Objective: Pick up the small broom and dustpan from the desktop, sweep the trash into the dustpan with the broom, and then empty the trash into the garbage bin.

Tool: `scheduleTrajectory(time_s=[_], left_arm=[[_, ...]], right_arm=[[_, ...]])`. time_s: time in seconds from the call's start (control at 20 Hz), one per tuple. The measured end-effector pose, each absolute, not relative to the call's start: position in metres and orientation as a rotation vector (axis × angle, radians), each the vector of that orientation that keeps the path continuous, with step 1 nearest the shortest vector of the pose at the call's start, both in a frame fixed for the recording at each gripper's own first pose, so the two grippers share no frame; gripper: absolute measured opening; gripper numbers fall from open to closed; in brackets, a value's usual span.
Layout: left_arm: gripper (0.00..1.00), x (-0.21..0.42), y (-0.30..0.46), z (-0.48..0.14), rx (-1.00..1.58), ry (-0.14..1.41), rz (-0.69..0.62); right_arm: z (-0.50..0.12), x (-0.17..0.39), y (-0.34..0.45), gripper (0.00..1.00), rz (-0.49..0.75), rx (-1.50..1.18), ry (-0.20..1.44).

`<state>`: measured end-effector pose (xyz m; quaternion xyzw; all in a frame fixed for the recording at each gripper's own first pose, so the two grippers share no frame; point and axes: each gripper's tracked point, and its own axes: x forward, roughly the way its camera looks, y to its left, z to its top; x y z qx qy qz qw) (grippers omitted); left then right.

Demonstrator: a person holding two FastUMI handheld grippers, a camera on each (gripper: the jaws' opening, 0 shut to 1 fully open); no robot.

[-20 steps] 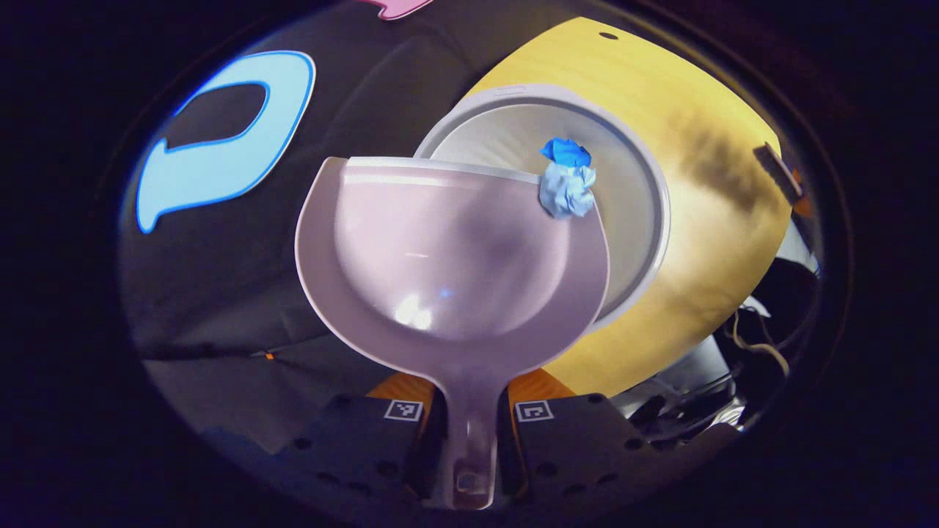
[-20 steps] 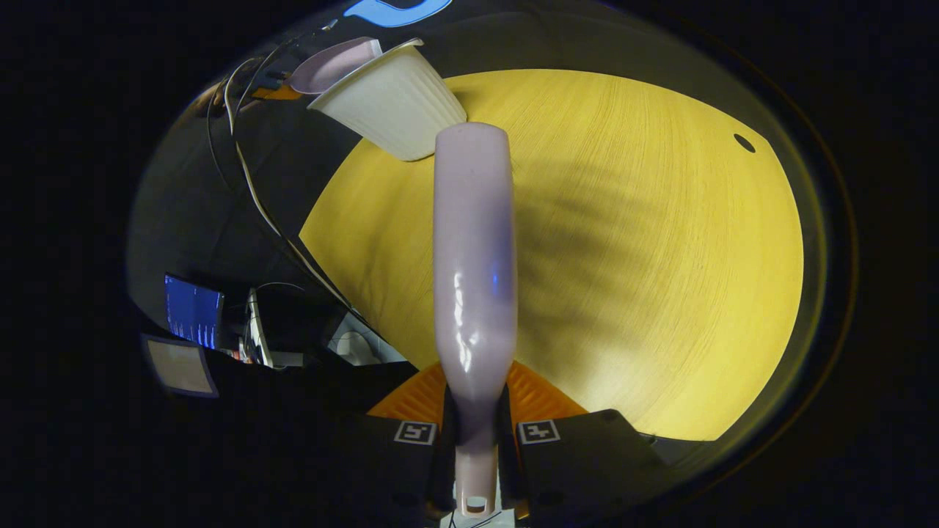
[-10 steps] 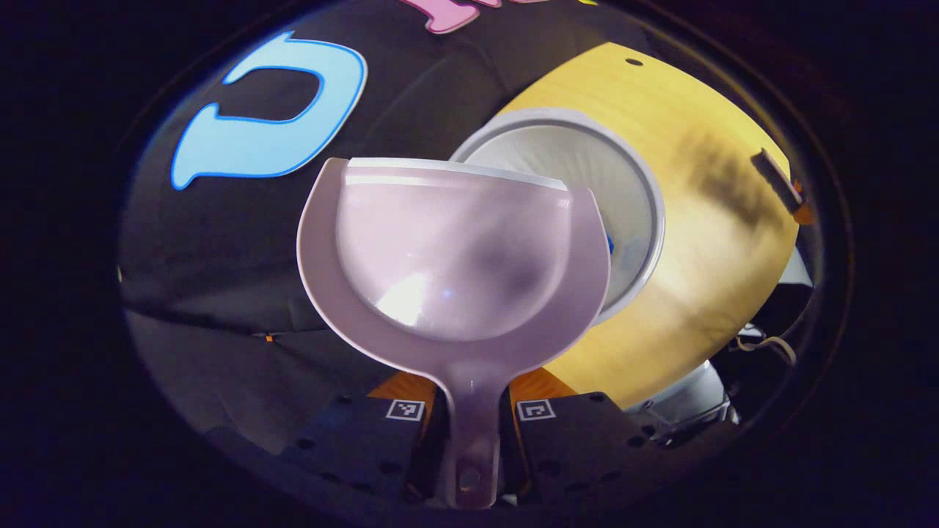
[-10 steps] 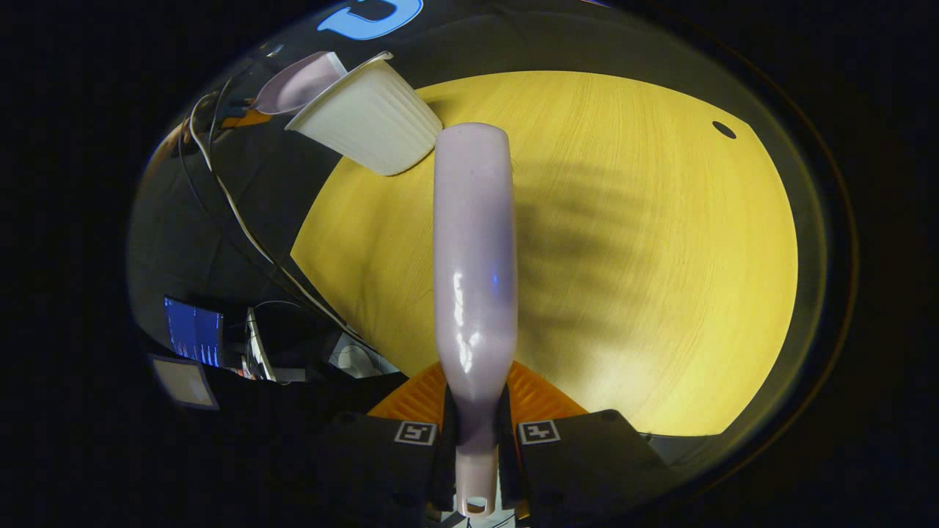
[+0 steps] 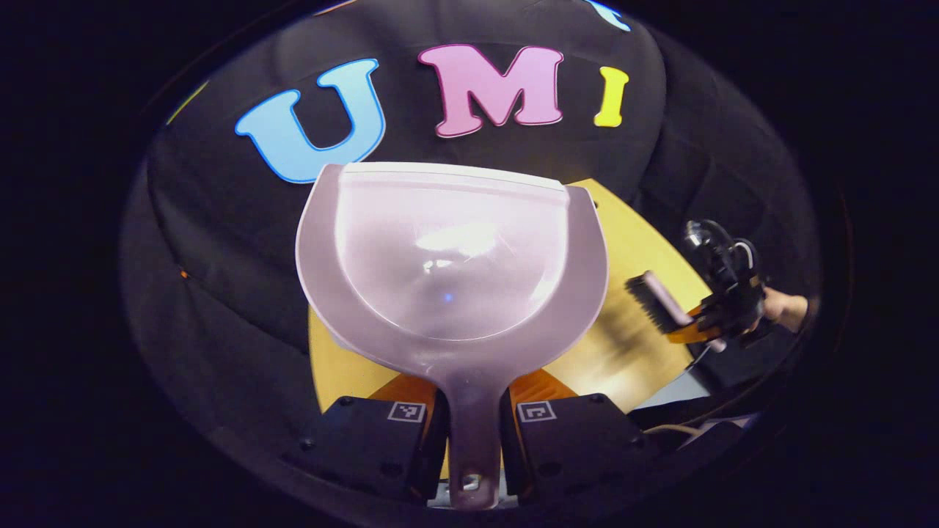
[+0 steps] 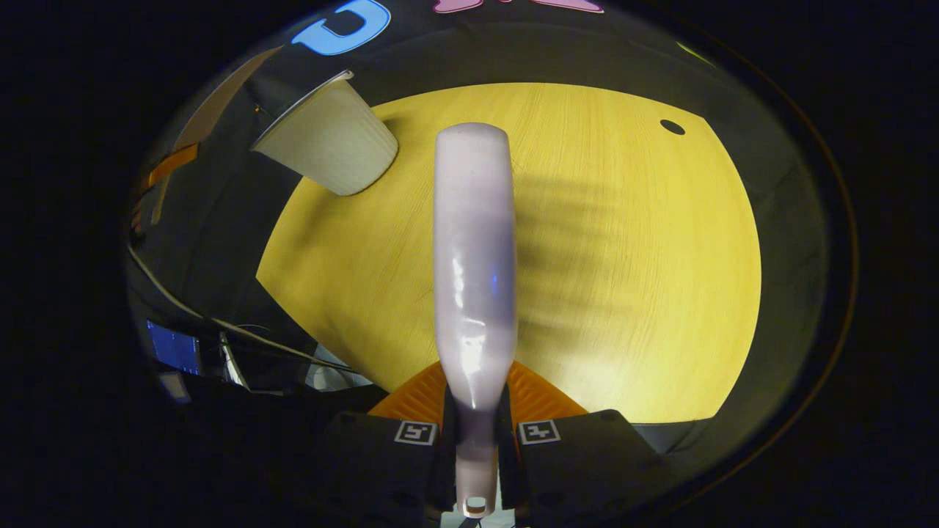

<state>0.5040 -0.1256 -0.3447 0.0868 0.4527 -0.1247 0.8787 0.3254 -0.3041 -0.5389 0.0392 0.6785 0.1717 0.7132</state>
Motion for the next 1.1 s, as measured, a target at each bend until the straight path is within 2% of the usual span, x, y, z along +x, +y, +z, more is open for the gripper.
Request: scheduleTrajectory(time_s=[0.2, 0.35, 0.65, 1.1], left_arm=[[0.29, 0.504, -0.207, -0.400, 0.026, 0.959, -0.350], [0.29, 0.507, -0.250, -0.457, -0.086, 1.030, -0.354], [0.29, 0.508, -0.251, -0.589, -0.139, 1.240, -0.135], [0.29, 0.529, -0.261, -0.619, -0.133, 1.341, -0.105]], right_arm=[[-0.550, 0.320, -0.311, 0.26, 0.265, 0.098, 1.495], [-0.571, 0.313, -0.318, 0.27, 0.190, 0.112, 1.507], [-0.624, 0.335, -0.315, 0.27, 0.094, 0.102, 1.560], [-0.634, 0.354, -0.301, 0.26, 0.029, 0.098, 1.637]])
